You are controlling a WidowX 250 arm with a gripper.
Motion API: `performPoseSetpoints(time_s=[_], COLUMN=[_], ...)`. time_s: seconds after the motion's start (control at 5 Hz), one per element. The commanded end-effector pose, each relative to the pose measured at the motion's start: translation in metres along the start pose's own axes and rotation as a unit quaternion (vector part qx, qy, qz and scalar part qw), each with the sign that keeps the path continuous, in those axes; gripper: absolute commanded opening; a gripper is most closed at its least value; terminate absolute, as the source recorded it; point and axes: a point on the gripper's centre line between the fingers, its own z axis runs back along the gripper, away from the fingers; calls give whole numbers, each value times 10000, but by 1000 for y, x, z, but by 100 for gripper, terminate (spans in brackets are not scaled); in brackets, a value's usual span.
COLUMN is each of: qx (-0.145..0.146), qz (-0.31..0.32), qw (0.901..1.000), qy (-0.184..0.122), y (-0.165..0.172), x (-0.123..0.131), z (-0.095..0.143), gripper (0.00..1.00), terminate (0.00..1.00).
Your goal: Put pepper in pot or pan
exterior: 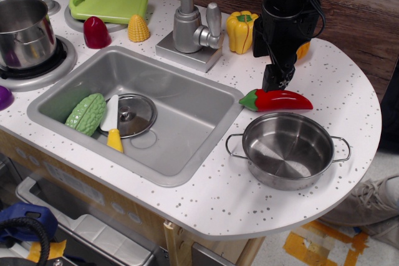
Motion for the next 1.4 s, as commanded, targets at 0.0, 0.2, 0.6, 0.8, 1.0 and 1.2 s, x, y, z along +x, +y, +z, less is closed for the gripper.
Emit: performPoseSetpoints(time_s=[0.0,0.2,0.6,0.8,1.0,1.2], qx=[0,40,-15,-90,-111,-150], qz=[0,-167,-224,-158,-137,-63], qw=[10000,9999,9995,9994,9990,9991], qy=[0,-25,-200,-310,-403,-390], y=[0,6,6,3,0,0], x=[0,6,9,6,3,1], z=[0,-5,-18,-25,-32,-35], gripper=[100,100,100,100,100,0], terminate=[0,0,0,0,0,0])
